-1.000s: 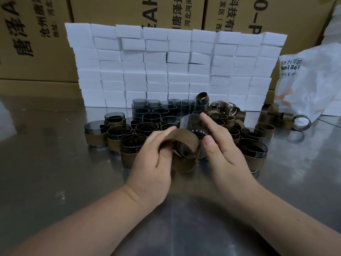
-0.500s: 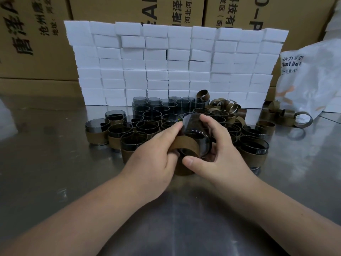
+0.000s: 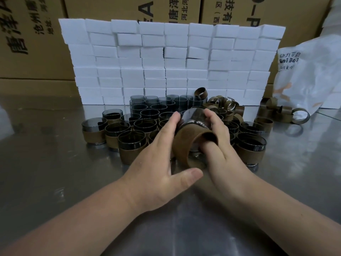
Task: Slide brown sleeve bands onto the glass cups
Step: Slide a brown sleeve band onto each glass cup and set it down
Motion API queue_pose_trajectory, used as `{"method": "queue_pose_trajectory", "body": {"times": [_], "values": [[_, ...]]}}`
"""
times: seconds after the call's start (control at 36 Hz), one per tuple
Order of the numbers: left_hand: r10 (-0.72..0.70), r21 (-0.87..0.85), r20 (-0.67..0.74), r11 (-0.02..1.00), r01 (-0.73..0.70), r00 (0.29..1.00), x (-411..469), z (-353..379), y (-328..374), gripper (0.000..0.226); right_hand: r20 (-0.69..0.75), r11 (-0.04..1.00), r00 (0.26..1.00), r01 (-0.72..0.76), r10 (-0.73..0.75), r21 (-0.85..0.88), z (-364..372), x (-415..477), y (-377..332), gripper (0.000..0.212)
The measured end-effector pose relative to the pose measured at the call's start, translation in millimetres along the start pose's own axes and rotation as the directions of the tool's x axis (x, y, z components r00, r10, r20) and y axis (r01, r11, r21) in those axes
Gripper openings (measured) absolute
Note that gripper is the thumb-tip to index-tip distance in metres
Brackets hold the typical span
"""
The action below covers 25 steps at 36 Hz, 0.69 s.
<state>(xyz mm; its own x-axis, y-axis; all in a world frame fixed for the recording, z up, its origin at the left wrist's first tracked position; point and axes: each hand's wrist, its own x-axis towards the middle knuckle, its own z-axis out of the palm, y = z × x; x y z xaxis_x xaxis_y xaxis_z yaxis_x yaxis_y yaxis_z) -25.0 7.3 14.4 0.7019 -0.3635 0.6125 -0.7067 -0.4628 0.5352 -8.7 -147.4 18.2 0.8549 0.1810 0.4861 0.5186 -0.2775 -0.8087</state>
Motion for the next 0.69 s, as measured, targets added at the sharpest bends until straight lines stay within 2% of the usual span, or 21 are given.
{"method": "queue_pose_trajectory", "body": {"times": [0.08, 0.17, 0.25, 0.33, 0.47, 0.69], "values": [[0.004, 0.063, -0.019, 0.998, -0.003, 1.000, 1, 3, 1, 0.086, -0.005, 1.000, 1.000, -0.003, 0.003, -0.005, -3, -1, 1, 0.063], [0.043, 0.080, -0.067, 0.996, -0.038, 0.997, 0, 8, 2, 0.075, 0.025, 1.000, 1.000, 0.017, -0.017, -0.011, 0, 1, 3, 0.058], [0.050, 0.047, -0.127, 0.998, -0.044, 0.991, 0, 10, 1, 0.062, -0.039, 0.993, 0.999, -0.021, 0.025, 0.118, 3, 7, 1, 0.080], [0.046, 0.023, -0.179, 0.999, -0.043, 0.983, 2, 8, -2, 0.055, 0.010, 0.997, 0.999, 0.043, -0.042, -0.064, 6, 3, 1, 0.073], [0.003, -0.003, -0.264, 1.000, -0.004, 0.964, 2, 6, 0, 0.055, 0.038, 0.993, 0.998, 0.047, -0.043, -0.106, 3, -1, 1, 0.102], [-0.130, -0.073, -0.267, 0.991, 0.114, 0.955, 4, 10, -2, 0.065, 0.049, 0.997, 0.999, 0.012, -0.008, -0.083, 4, 0, 5, 0.110]]}}
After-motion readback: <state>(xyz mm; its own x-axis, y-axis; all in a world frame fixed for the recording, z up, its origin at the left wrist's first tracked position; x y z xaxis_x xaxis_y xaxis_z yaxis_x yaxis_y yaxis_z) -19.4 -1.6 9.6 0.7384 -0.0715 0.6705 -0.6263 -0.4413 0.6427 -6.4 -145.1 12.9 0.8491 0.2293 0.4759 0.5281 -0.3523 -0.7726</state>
